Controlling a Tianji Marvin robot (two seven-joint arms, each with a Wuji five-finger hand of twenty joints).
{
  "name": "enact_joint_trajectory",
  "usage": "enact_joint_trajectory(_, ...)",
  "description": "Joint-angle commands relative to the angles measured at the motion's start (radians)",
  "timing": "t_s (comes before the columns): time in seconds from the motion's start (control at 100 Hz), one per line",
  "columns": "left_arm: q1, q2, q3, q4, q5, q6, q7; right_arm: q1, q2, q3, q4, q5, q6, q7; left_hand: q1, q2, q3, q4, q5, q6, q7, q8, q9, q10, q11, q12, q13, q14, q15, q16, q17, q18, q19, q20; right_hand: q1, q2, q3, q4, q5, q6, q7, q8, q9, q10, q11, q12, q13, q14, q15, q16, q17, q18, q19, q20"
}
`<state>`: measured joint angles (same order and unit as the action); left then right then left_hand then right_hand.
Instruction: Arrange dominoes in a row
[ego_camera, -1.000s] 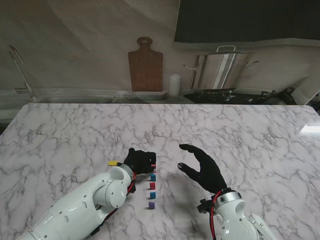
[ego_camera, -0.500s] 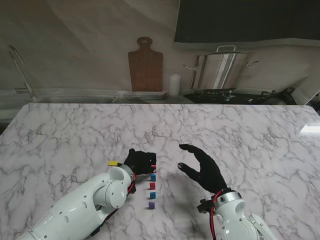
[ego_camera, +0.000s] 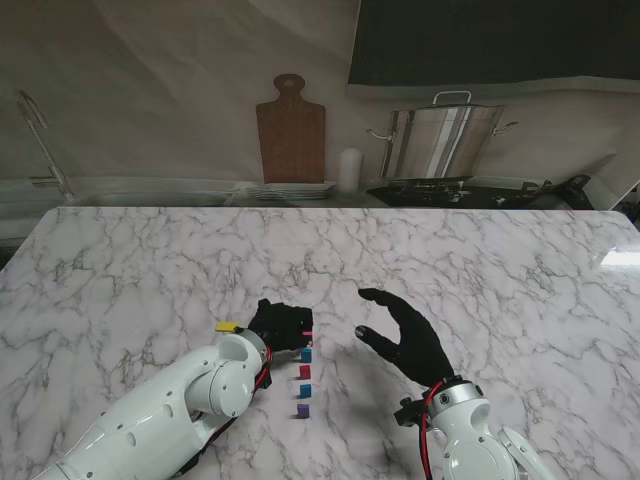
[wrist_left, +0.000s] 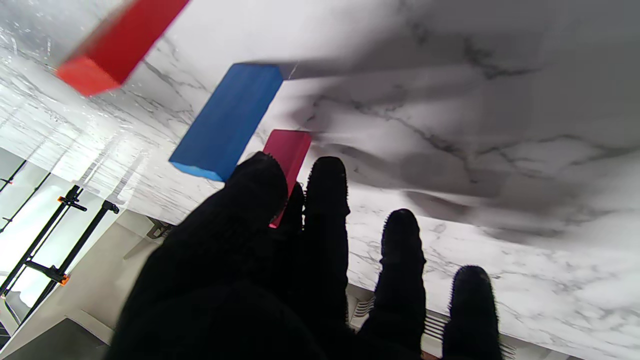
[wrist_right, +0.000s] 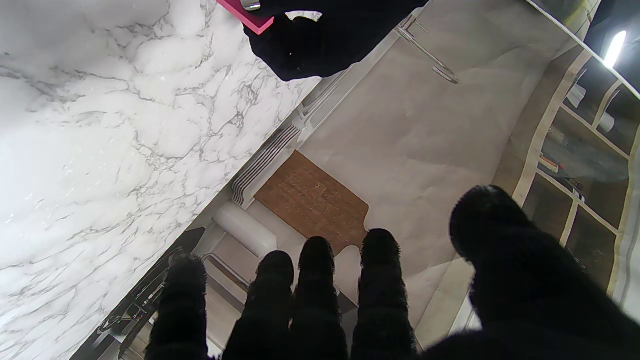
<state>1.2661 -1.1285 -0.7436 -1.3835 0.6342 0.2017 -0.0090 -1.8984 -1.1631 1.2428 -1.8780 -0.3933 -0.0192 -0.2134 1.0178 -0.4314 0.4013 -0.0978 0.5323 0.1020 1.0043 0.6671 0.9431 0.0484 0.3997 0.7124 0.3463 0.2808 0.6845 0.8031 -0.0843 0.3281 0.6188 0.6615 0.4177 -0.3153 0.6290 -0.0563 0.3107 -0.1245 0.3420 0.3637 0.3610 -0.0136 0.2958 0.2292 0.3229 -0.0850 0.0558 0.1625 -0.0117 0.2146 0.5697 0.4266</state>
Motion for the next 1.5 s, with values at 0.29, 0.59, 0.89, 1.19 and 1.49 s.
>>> enact_joint_trajectory(0.29, 0.003, 0.006, -0.001, -0.011, 0.004, 0.004, -0.033, -0.005, 0.000, 0.001, -0.003, 0.000, 0.004, 0.004, -0.015, -0.001, -0.014, 0.031, -0.017, 0.029, -0.093, 0.010, -0.075, 0.015, 0.057, -0.039, -0.042, 0.033, -0.021, 0.015, -0.021, 0.010, -0.042, 0.036, 0.030, 0.011, 0.017, 0.021, -0.019, -0.009, 0.013, 0.013, -0.007, -0.004, 0.015, 0.007, 0.022, -0.007, 0.007, 0.003, -0.003, -0.005, 0.007, 0.013)
enact_joint_trajectory(0.59, 0.002, 0.010, -0.003, -0.016, 0.009, 0.004, -0.047, -0.005, 0.000, 0.000, -0.003, -0.001, 0.005, 0.004, -0.027, -0.008, -0.005, 0.033, -0.023, 0.042, -0.133, 0.019, -0.115, 0.022, 0.090, -0.072, -0.062, 0.039, -0.033, 0.015, -0.023, 0.009, -0.064, 0.050, 0.030, 0.010, 0.017, 0.021, -0.019, -0.008, 0.012, 0.013, -0.007, -0.003, 0.015, 0.007, 0.023, -0.006, 0.007, 0.003, -0.003, -0.005, 0.007, 0.013)
enact_joint_trajectory(0.89, 0.001, 0.012, -0.003, -0.018, 0.012, 0.008, -0.053, -0.005, 0.000, 0.000, -0.002, 0.000, 0.004, 0.004, -0.021, -0.010, -0.004, 0.032, -0.023, 0.041, -0.133, 0.021, -0.117, 0.021, 0.086, -0.070, -0.065, 0.040, -0.035, 0.014, -0.023, 0.010, -0.068, 0.056, 0.030, 0.010, 0.018, 0.021, -0.021, -0.008, 0.012, 0.013, -0.007, -0.005, 0.015, 0.007, 0.024, -0.008, 0.007, 0.003, -0.003, -0.005, 0.006, 0.013)
enact_joint_trajectory(1.19, -0.001, 0.011, -0.001, -0.018, 0.011, 0.013, -0.055, -0.003, 0.000, 0.000, -0.001, 0.000, 0.004, 0.004, 0.005, 0.005, 0.001, 0.030, -0.020, 0.041, -0.132, 0.020, -0.101, 0.020, 0.069, -0.062, -0.064, 0.039, -0.035, 0.015, -0.022, 0.008, -0.068, 0.063, 0.029, 0.011, 0.017, 0.021, -0.020, -0.009, 0.012, 0.013, -0.008, -0.003, 0.014, 0.007, 0.025, -0.007, 0.007, 0.003, -0.003, -0.006, 0.006, 0.014)
enact_joint_trajectory(1.49, -0.001, 0.014, -0.001, -0.019, 0.016, 0.013, -0.060, -0.004, 0.000, 0.000, -0.001, 0.000, 0.003, 0.004, 0.015, -0.001, 0.000, 0.031, -0.022, 0.040, -0.133, 0.019, -0.097, 0.018, 0.055, -0.053, -0.065, 0.039, -0.036, 0.014, -0.021, 0.009, -0.069, 0.067, 0.030, 0.011, 0.017, 0.021, -0.019, -0.009, 0.012, 0.013, -0.008, -0.004, 0.014, 0.007, 0.024, -0.007, 0.007, 0.003, -0.003, -0.005, 0.005, 0.014)
